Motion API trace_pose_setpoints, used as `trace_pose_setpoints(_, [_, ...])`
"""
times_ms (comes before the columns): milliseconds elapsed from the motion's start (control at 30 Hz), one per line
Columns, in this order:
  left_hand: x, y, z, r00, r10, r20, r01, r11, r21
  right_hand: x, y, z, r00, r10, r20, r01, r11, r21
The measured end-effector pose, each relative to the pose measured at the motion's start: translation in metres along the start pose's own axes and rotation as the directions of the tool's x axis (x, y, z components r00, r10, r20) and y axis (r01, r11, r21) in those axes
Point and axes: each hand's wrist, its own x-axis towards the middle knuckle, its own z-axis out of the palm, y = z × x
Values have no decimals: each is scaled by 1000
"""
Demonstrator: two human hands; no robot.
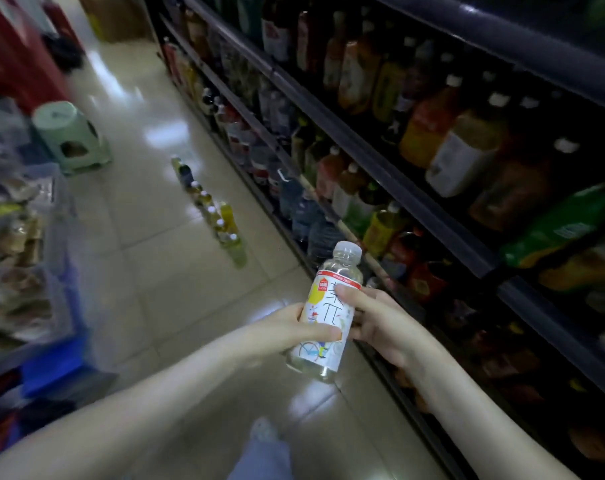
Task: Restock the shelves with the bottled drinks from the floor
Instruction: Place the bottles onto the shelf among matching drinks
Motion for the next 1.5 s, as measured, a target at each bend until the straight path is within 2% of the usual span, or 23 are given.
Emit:
trace_pose_setpoints(167, [3,4,-131,998,-55,-36,54,998,-42,94,-42,75,1000,-16,4,16,1000,-9])
trace_pose_setpoints(400, [48,30,-326,975,-88,-203,66,991,-114,244,-112,124,992,-31,-124,29,999,-25])
trace_pose_setpoints(633, [113,78,-541,914,-58,-400,-5,988,-157,439,-205,184,985,-57,-162,57,998,-7])
trace_pose_setpoints(833, [121,120,-710,870,2,-494,-116,973,-200,593,-304,282,990,-54,-131,56,998,8])
trace_pose_setpoints(1000, [136,135,-855,910,69,-409,-158,969,-190,710,-363,373,994,-96,-47,97,995,32])
trace_pose_setpoints(1200, [156,176,-1019,977,158,-145,-169,983,-73,824,-421,469,975,-193,-113,202,976,80])
trace_pose_setpoints(1367, [188,215,-1123,983,180,35,-181,982,46,896,-472,517,949,-240,-203,266,957,114])
trace_pose_setpoints(1500, [242,241,-1183,939,270,212,-289,955,64,953,-504,527,924,-291,-247,324,940,107])
